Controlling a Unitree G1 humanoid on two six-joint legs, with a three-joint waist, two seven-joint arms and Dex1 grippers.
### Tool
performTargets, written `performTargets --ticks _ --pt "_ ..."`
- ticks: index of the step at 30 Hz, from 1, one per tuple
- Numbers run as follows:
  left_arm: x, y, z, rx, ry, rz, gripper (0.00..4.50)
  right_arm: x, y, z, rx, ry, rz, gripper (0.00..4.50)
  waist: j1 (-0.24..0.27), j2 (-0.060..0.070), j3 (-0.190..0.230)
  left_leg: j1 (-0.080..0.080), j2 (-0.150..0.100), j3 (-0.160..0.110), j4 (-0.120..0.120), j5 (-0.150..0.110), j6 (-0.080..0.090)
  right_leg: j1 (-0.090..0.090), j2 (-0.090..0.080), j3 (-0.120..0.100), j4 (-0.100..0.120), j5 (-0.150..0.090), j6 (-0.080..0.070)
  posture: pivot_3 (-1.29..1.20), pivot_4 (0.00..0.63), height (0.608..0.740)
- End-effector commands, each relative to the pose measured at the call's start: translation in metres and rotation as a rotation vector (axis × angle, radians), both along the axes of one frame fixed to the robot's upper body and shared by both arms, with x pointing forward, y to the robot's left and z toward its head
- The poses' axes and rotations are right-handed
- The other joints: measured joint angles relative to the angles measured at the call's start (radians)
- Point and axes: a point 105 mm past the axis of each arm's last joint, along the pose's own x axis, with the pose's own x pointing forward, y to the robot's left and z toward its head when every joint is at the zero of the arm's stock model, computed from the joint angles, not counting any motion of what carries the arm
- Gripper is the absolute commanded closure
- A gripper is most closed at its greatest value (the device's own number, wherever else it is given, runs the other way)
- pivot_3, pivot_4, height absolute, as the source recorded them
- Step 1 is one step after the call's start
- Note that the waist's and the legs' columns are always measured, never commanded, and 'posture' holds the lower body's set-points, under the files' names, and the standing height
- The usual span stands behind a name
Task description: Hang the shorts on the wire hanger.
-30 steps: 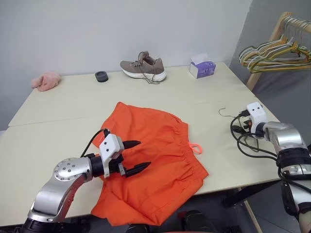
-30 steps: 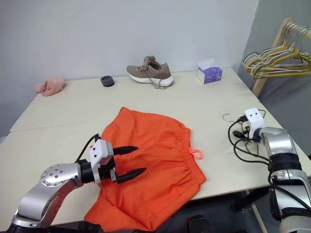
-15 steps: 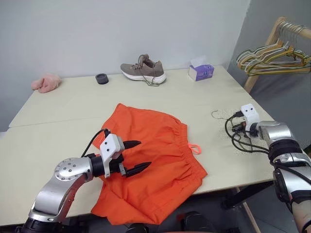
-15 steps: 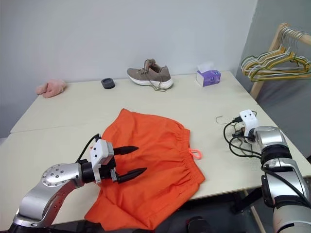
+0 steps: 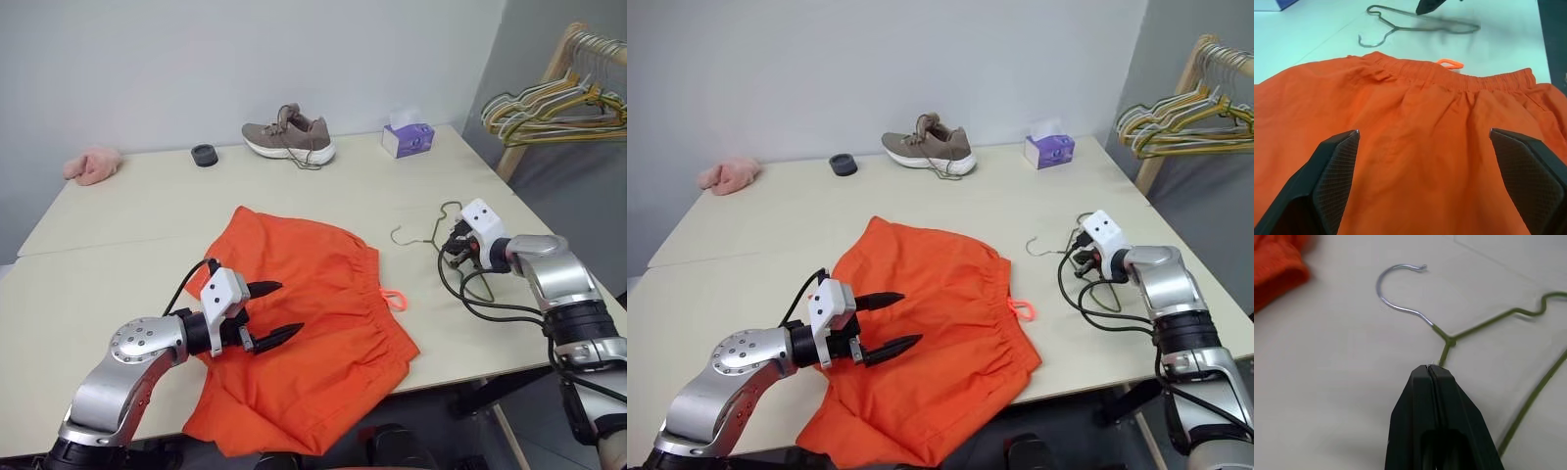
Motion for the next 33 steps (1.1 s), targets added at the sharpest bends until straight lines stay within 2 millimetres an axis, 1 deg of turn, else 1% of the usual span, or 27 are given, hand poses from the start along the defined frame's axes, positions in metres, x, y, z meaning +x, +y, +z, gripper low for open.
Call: performTargets --ticks 1,5,11,14,15,17,23,26,29,31,32,33 --pt "0.003 0.0 0.008 -0.006 -0.04 -0.001 0.0 0.0 -0.003 0.01 -0.058 -0.056 0.025 4.48 -0.002 -0.001 0.001 -0.001 0.0 0.0 0.0 0.0 0.0 -0.001 0.0 0.0 0.0 0.0 0.0 -0.16 0.053 0.74" --pt "0.003 0.0 0.008 -0.006 -0.039 -0.003 0.0 0.001 -0.001 0.011 -0.056 -0.066 0.021 4.48 -0.007 0.0 0.002 -0.001 0.0 0.001 0.0 0.0 0.0 -0.002 0.0 0.0 0.001 0.0 0.0 -0.17 0.054 0.74" --pt "0.004 0.001 0.007 -0.005 -0.038 0.001 0.0 0.003 0.008 0.016 0.043 -0.072 -0.002 4.48 -0.01 0.0 0.002 -0.001 0.0 0.001 0.0 0.0 0.0 -0.002 0.001 0.0 0.001 0.0 0.0 -0.16 0.053 0.74" --pt "0.003 0.002 0.005 0.002 -0.032 -0.003 0.0 0.012 0.022 0.002 0.084 -0.049 -0.077 3.87 -0.011 0.0 0.002 -0.001 0.0 0.001 0.0 0.0 0.0 -0.002 0.001 0.0 0.001 0.0 0.0 -0.16 0.053 0.74" --pt "0.002 0.001 0.004 0.003 -0.032 -0.006 0.0 0.014 0.025 -0.002 0.086 -0.041 -0.085 3.61 -0.012 0.0 0.002 -0.001 0.0 0.001 0.0 0.0 0.0 -0.002 0.001 0.001 0.001 0.0 0.0 -0.16 0.053 0.74" --pt "0.002 0.001 0.004 0.004 -0.032 -0.008 0.0 0.018 0.028 -0.005 0.083 -0.034 -0.09 2.93 -0.011 0.0 0.002 -0.001 0.0 0.001 0.0 0.0 0.0 -0.003 0.001 0.0 0.001 0.0 0.0 -0.16 0.052 0.74" --pt "0.002 0.003 0.004 0.009 -0.035 -0.005 0.0 0.031 0.025 -0.014 0.051 -0.034 -0.132 2.93 -0.009 0.0 0.003 -0.005 0.0 0.001 0.001 0.0 0.0 -0.007 0.0 0.0 0.001 0.0 0.0 -0.15 0.05 0.74" --pt "0.002 0.003 0.003 0.011 -0.034 -0.003 0.0 0.033 0.023 -0.016 0.046 -0.026 -0.135 2.93 -0.01 0.0 0.002 -0.007 0.0 0.001 0.0 0.0 0.0 -0.008 0.0 0.0 0.001 0.0 0.0 -0.15 0.049 0.74" --pt "0.001 0.004 0.003 0.011 -0.034 0.0 0.0 0.035 0.022 -0.013 0.049 -0.05 -0.131 2.93 -0.01 0.0 0.002 -0.008 0.0 0.0 0.0 0.0 0.0 -0.009 0.0 0.0 0.001 0.0 0.0 -0.14 0.049 0.74" --pt "-0.001 0.004 0.003 0.01 -0.035 0.006 0.0 0.036 0.014 0.005 0.075 -0.102 -0.135 2.93 -0.009 0.0 0.002 -0.008 0.0 0.0 0.0 0.0 0.0 -0.009 0.0 0.0 0.001 0.0 0.0 -0.13 0.048 0.74" --pt "-0.001 0.005 0.003 0.011 -0.035 0.009 0.0 0.035 0.006 0.015 0.098 -0.136 -0.156 2.93 -0.009 0.001 0.003 -0.008 0.0 0.0 0.0 0.0 0.0 -0.009 0.0 0.0 0.002 0.0 0.0 -0.13 0.049 0.74" --pt "-0.001 0.005 0.003 0.011 -0.034 0.013 0.0 0.034 -0.003 0.022 0.115 -0.153 -0.186 2.75 -0.008 0.001 0.003 -0.008 0.0 0.0 0.0 0.0 0.0 -0.009 0.0 0.0 0.002 0.0 0.0 -0.13 0.049 0.74"
